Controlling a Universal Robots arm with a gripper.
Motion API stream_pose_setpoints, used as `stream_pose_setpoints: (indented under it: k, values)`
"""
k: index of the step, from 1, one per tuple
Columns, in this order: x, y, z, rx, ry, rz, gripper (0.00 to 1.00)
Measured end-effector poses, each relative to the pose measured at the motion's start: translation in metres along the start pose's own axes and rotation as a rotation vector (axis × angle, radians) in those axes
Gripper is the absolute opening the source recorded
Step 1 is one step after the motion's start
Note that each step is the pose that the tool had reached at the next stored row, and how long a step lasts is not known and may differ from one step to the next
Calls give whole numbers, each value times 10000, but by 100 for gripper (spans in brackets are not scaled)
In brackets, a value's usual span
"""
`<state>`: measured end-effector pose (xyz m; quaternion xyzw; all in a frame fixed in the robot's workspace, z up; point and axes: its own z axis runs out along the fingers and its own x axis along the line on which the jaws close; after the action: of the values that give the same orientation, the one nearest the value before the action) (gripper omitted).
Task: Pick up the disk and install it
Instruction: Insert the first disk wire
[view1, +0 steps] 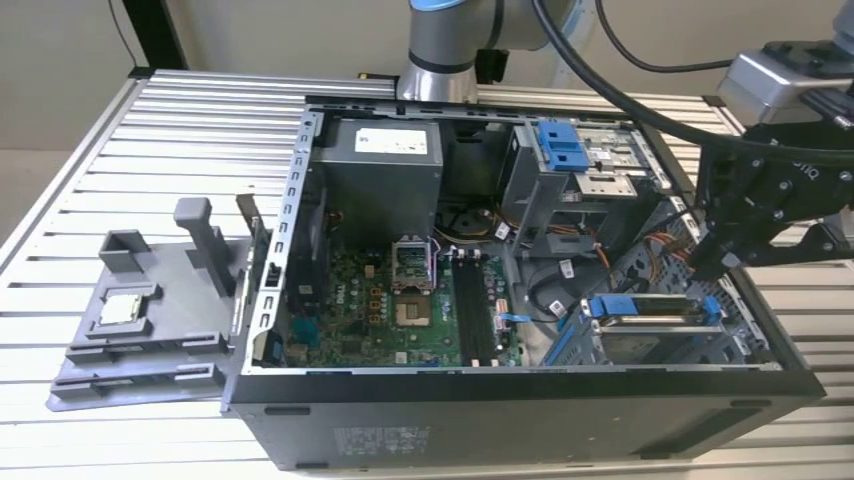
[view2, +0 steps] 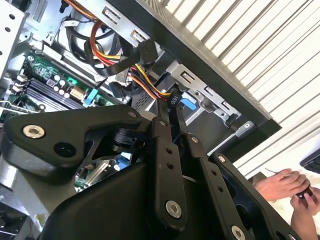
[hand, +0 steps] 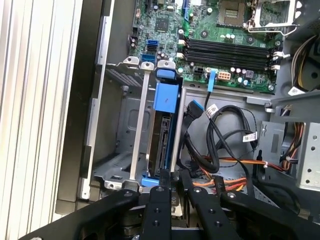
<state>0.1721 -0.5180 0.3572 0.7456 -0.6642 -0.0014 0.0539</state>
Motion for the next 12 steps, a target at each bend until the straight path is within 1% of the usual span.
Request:
stream_pose_setpoints:
  k: [3, 7, 10, 12]
  values:
    - [11, 47, 5, 10, -84, -5, 0]
    - [26, 64, 8, 28, -180, -9, 0]
    - [37, 67, 9, 50, -220, 1, 0]
    - [43, 74, 9, 77, -227, 11, 0]
